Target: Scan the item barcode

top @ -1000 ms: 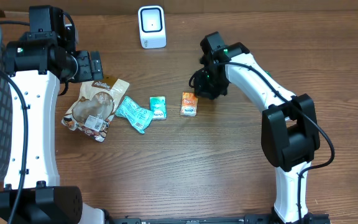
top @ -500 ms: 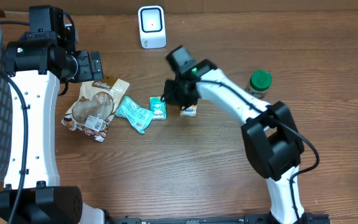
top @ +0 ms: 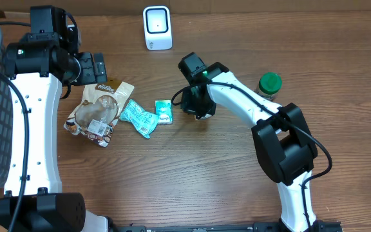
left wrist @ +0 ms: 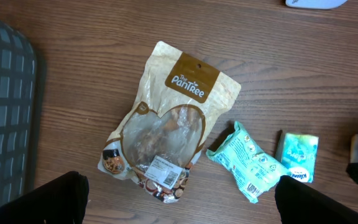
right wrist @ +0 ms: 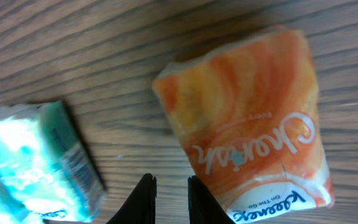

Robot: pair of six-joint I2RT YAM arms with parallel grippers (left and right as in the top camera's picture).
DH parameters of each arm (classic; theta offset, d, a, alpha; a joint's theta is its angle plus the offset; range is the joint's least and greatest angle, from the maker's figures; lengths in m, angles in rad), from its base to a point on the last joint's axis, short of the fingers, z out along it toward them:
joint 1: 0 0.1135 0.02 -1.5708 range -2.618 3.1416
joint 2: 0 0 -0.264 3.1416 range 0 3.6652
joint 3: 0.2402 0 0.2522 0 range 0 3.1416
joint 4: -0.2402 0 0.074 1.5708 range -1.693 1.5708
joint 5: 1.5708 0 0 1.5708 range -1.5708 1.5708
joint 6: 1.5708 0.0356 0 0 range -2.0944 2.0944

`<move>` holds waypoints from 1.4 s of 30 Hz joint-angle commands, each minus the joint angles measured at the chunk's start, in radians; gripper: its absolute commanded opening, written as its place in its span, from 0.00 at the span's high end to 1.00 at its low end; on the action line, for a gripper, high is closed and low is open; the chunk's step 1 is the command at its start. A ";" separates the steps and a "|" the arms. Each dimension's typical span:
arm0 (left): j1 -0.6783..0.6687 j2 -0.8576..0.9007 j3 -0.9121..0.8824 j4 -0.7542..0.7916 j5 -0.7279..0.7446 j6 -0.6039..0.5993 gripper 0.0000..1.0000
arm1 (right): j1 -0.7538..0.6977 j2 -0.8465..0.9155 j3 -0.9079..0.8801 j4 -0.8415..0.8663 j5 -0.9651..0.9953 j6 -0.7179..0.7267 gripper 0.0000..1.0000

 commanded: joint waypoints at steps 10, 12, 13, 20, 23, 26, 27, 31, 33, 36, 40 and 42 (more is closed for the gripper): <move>0.002 -0.013 0.012 0.001 0.005 -0.010 0.00 | -0.105 -0.069 0.230 -0.228 -0.061 -0.227 0.79; 0.002 -0.013 0.012 0.001 0.005 -0.010 0.00 | -0.143 -0.090 0.293 -0.291 -0.064 -0.271 0.76; 0.002 -0.013 0.012 0.001 0.005 -0.010 0.00 | -0.161 -0.097 0.316 -0.317 -0.069 -0.296 0.75; 0.002 -0.013 0.012 0.001 0.005 -0.010 0.01 | -0.233 -0.101 0.315 -0.372 -0.134 -0.401 0.71; 0.002 -0.013 0.012 0.001 0.005 -0.010 0.00 | -0.233 -0.096 0.262 -0.327 -0.087 -0.385 0.75; 0.002 -0.013 0.012 0.001 0.005 -0.010 0.00 | -0.235 -0.094 0.192 -0.259 -0.041 -0.325 0.78; 0.002 -0.013 0.012 0.001 0.005 -0.010 0.00 | -0.238 -0.094 0.168 -0.239 -0.029 -0.309 0.78; 0.002 -0.013 0.012 0.001 0.005 -0.010 0.00 | -0.246 -0.094 0.071 -0.151 -0.024 -0.301 0.78; 0.002 -0.013 0.012 0.001 0.005 -0.010 0.00 | -0.246 -0.094 0.023 -0.108 -0.022 -0.302 0.79; 0.002 -0.013 0.012 0.001 0.005 -0.010 0.00 | -0.245 -0.094 -0.028 -0.062 -0.008 -0.301 0.79; 0.002 -0.013 0.012 0.001 0.005 -0.010 0.00 | -0.245 -0.093 -0.073 -0.012 -0.004 -0.301 0.79; 0.002 -0.013 0.012 0.001 0.005 -0.010 0.01 | -0.245 -0.093 -0.089 0.004 -0.004 -0.285 0.79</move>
